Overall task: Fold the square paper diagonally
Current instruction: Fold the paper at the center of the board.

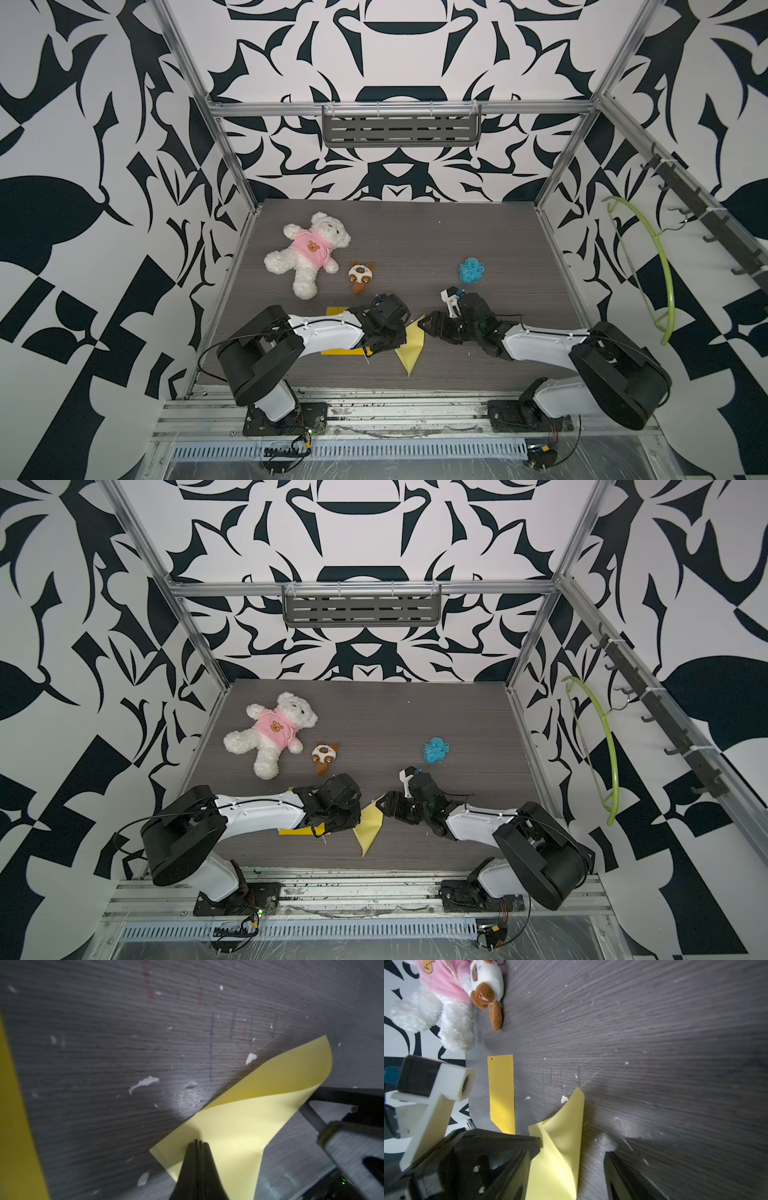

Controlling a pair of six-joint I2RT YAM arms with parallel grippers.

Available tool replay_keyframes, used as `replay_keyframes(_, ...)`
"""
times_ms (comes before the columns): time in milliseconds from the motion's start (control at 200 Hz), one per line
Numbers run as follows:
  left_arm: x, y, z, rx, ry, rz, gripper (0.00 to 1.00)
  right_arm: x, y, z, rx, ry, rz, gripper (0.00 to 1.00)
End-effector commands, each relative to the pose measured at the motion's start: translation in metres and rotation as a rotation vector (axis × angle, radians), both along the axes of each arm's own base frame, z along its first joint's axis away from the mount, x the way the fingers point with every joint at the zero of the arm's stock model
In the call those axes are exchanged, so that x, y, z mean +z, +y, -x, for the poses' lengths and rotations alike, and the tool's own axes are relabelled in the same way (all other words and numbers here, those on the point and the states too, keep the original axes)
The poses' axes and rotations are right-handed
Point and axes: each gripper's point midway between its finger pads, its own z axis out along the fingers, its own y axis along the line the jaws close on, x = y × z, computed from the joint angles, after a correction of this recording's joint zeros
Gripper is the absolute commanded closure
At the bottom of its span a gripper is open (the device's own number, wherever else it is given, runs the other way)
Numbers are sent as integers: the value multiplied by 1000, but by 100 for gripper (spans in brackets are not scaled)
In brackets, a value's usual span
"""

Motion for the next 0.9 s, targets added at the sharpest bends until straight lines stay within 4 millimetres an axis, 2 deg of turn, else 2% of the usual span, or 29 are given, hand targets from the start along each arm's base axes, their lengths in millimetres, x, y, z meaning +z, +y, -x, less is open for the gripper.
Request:
replay_keyframes(0, -7, 8, 8, -8, 20, -32, 100, -3, 8, 1, 32, 6, -36, 48)
replay_keyframes(160, -7, 8, 8, -6, 22, -30, 100, -10, 10, 3, 40, 10, -57, 55)
replay_keyframes(540, -4, 6, 9, -10, 21, -18, 100, -16, 11, 2, 44, 0, -65, 82)
replay_keyframes(680, 11, 0, 7, -19, -2, 27, 100, -13, 12, 2, 55, -18, -68, 91)
replay_keyframes(825, 30, -4, 3, -21, -40, 69, 100, -9, 13, 1, 62, -36, -75, 92)
replay_keyframes(895, 39, -1, 0, -4, -60, 67, 90, -6, 13, 2, 64, -48, -77, 92)
